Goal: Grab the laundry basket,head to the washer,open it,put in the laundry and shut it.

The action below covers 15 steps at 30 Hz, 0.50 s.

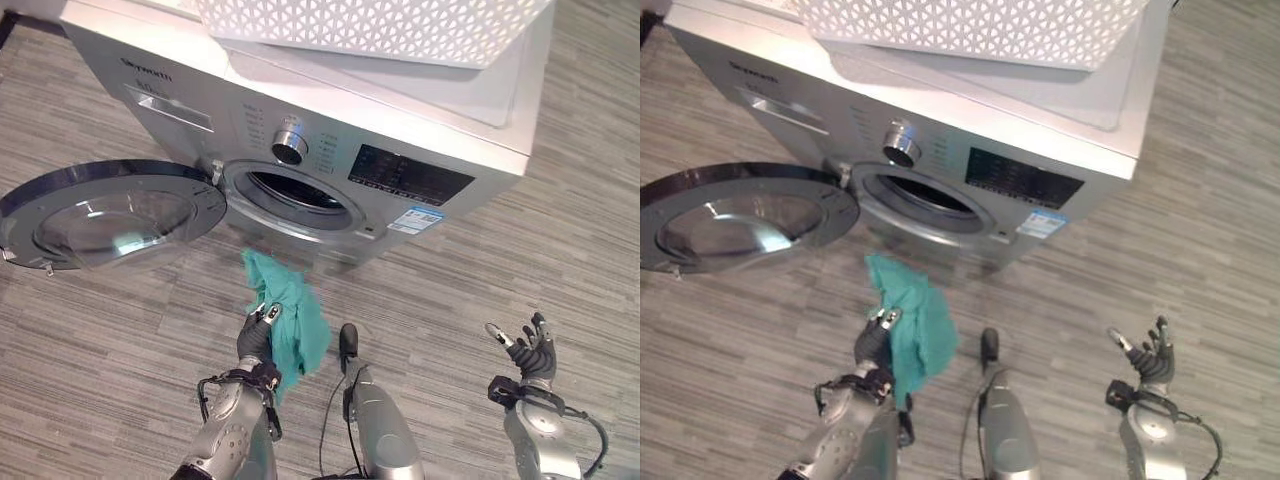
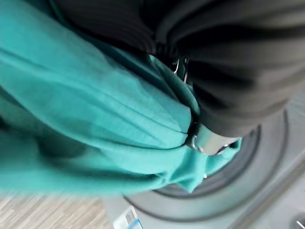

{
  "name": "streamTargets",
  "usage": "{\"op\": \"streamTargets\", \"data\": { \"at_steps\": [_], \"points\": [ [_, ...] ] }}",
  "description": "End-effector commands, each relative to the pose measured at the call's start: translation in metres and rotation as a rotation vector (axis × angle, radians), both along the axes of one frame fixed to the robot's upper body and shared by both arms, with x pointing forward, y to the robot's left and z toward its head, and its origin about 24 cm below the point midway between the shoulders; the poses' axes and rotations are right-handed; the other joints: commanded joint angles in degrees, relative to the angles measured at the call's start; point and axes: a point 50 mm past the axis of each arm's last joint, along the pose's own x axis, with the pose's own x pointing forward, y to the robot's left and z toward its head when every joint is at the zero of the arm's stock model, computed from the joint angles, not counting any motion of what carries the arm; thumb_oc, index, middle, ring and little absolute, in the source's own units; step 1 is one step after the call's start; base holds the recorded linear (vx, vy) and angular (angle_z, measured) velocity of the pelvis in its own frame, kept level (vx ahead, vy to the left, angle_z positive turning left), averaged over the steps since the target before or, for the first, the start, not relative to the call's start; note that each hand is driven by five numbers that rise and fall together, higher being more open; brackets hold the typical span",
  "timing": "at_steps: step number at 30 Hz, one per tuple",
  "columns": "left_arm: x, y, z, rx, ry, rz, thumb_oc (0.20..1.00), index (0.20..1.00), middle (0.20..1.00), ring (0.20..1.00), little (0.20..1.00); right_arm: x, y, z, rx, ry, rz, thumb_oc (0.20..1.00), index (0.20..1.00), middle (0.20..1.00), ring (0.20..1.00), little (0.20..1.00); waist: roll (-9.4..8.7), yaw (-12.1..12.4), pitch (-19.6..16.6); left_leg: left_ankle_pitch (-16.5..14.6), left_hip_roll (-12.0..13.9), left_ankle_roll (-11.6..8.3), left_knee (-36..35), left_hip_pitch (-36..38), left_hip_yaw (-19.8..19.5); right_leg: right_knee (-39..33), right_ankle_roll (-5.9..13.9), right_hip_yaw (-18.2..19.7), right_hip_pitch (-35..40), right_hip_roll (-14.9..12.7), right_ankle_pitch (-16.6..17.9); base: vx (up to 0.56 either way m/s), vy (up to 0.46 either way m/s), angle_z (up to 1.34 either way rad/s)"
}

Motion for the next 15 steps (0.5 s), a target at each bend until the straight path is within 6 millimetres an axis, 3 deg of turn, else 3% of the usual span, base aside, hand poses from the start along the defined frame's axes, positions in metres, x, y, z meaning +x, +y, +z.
{"op": "streamTargets", "data": {
  "at_steps": [1, 4, 7, 11, 12, 14, 15],
  "points": [
    [0.010, -0.008, 0.017, -0.052, -0.083, 0.010, 0.200, 0.200, 0.200, 0.200, 0.200, 0.004, -0.010, 0.006, 0.072, -0.093, -0.107, 1.000, 1.000, 1.000, 1.000, 1.000, -1.14, 0.38, -1.54, -4.75, 2.28, 0.15, 3.84, -2.36, 1.06, 9.02, 4.72, 1.60, -4.70, -5.55, -7.06, -0.05, -0.033, 0.05],
    [0.021, -0.013, 0.023, -0.070, -0.098, 0.029, 0.200, 0.200, 0.200, 0.200, 0.200, 0.007, -0.003, -0.001, 0.129, -0.085, -0.111, 1.000, 1.000, 1.000, 1.000, 1.000, -1.21, 0.17, -0.96, -4.47, 2.26, 0.00, 3.90, -3.74, 0.94, 9.27, 4.62, 1.59, -6.04, -5.55, -6.97, -0.04, -0.035, 0.07],
    [0.046, -0.024, 0.036, -0.130, -0.113, 0.098, 0.200, 0.200, 0.200, 0.200, 0.200, 0.013, 0.018, -0.016, 0.242, -0.059, -0.094, 1.000, 1.000, 1.000, 1.000, 1.000, -1.57, -0.38, 0.27, -4.02, 2.27, -0.44, 4.26, -6.93, 0.88, 9.95, 4.37, 1.73, -9.36, -5.44, -6.87, -0.06, -0.055, 0.03],
    [0.058, -0.028, 0.043, -0.157, -0.119, 0.133, 0.200, 0.200, 0.200, 0.200, 0.200, 0.017, 0.029, -0.018, 0.277, -0.062, -0.068, 1.000, 1.000, 1.000, 1.000, 1.000, -1.33, -0.59, 0.97, -5.10, 2.61, -1.02, 4.63, -7.84, 0.49, 10.78, 4.60, 2.01, -10.44, -4.90, -7.99, 0.02, -0.035, 0.00],
    [0.075, -0.031, 0.057, -0.186, -0.140, 0.183, 0.200, 0.200, 0.200, 0.200, 0.200, 0.024, 0.045, -0.020, 0.318, -0.066, -0.019, 1.000, 1.000, 1.000, 1.000, 1.000, -1.39, -1.18, 1.42, -4.59, 2.77, -1.46, 4.62, -10.28, 0.68, 11.28, 4.49, 2.11, -13.18, -4.79, -7.92, -0.04, -0.045, 0.03],
    [0.075, -0.031, 0.057, -0.186, -0.140, 0.183, 0.200, 0.200, 0.200, 0.200, 0.200, 0.024, 0.045, -0.020, 0.318, -0.066, -0.019, 1.000, 1.000, 1.000, 1.000, 1.000, -1.38, -1.21, 1.40, -4.59, 2.77, -1.46, 4.64, -10.34, 0.66, 11.29, 4.49, 2.10, -13.22, -4.80, -7.93, -0.03, -0.047, 0.04],
    [0.096, -0.030, 0.077, -0.227, -0.172, 0.261, 0.200, 0.200, 0.200, 0.200, 0.200, 0.036, 0.061, -0.011, 0.350, -0.121, 0.045, 1.000, 1.000, 1.000, 1.000, 1.000, -1.52, -1.77, 1.90, -3.77, 3.01, -1.95, 3.97, -13.21, 0.88, 11.81, 4.48, 2.16, -16.75, -4.36, -7.83, -0.03, -0.049, 0.06]
  ]
}}
